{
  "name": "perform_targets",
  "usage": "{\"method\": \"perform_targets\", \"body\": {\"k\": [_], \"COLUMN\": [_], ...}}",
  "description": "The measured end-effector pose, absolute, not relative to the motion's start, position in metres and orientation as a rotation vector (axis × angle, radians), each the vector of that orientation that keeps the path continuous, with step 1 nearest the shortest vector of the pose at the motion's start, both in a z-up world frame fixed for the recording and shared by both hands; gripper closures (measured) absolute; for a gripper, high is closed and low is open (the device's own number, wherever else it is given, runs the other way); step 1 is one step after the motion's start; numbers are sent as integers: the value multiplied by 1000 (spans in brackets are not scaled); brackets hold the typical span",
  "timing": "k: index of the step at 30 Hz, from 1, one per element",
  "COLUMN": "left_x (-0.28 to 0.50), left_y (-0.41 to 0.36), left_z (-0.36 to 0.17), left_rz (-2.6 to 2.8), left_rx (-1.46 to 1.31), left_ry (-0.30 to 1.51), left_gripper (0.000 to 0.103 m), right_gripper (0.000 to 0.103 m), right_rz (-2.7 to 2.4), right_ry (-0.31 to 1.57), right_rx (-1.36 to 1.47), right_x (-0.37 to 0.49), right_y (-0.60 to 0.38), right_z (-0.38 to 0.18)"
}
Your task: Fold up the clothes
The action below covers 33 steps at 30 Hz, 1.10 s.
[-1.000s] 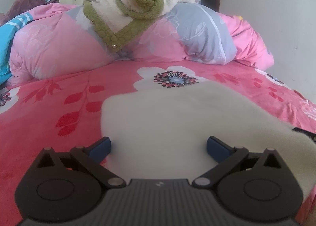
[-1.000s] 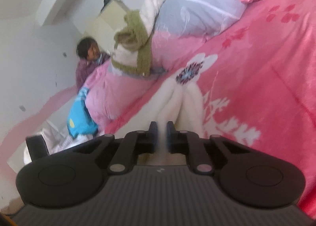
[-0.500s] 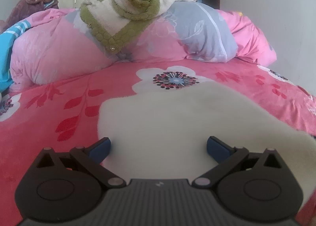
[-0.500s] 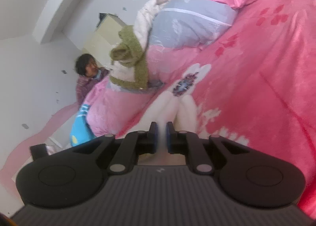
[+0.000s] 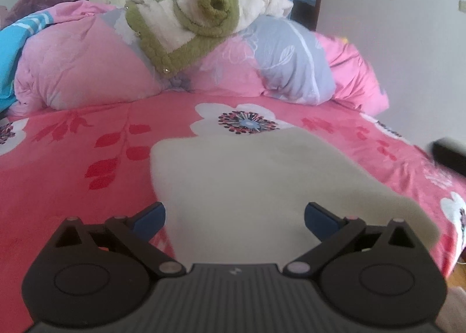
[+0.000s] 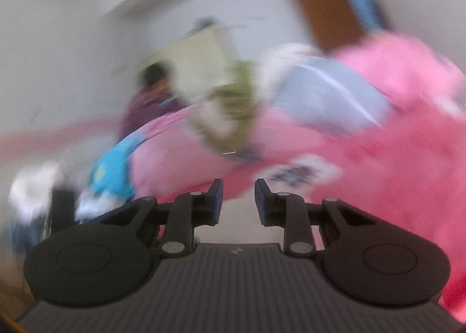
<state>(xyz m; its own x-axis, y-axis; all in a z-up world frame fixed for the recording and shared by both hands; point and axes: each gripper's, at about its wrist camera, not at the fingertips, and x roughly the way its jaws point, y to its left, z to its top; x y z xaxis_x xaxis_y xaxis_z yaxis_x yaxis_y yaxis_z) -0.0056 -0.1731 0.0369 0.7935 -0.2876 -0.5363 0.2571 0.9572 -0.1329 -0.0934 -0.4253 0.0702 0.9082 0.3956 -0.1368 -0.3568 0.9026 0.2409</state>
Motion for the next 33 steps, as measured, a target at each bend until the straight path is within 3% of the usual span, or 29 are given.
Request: {"method": "perform_targets", "body": {"k": [4,6,9,15,20,23,31,33], "left_x": [-21,-25,-29,-40,-52,-60,-58,-45], "left_y": [-164,-157,-145,-133,-128,-120,-110,-122], "left_z": [26,19,10,-3,-12,-10,29,37], "left_rz": [-334,-358,-376,-393,-406,-416,-406,-386], "left_rx": [-58,-98,-165,-215,-204,-213,-216,-193], "left_ry": [597,612,634,662,663,639,511,518], "left_gripper": [1,1,1,1,1,2,4,4], "right_gripper": [82,81,79,79,81,82,81,81], "right_rz": [275,243,230,258,264,242,255,232], "right_ry": [390,456,506,392,523,529,404,452], "right_rx": [30,73,192,106,19,17,20,17], "right_x": [-65,-53,-48,-74,-63,-66,-76,-65], "right_y": [-398,-412,-427,-396,-381,-376,-368,-370], "right_z": [42,12,20,52,9,20,59,47]}}
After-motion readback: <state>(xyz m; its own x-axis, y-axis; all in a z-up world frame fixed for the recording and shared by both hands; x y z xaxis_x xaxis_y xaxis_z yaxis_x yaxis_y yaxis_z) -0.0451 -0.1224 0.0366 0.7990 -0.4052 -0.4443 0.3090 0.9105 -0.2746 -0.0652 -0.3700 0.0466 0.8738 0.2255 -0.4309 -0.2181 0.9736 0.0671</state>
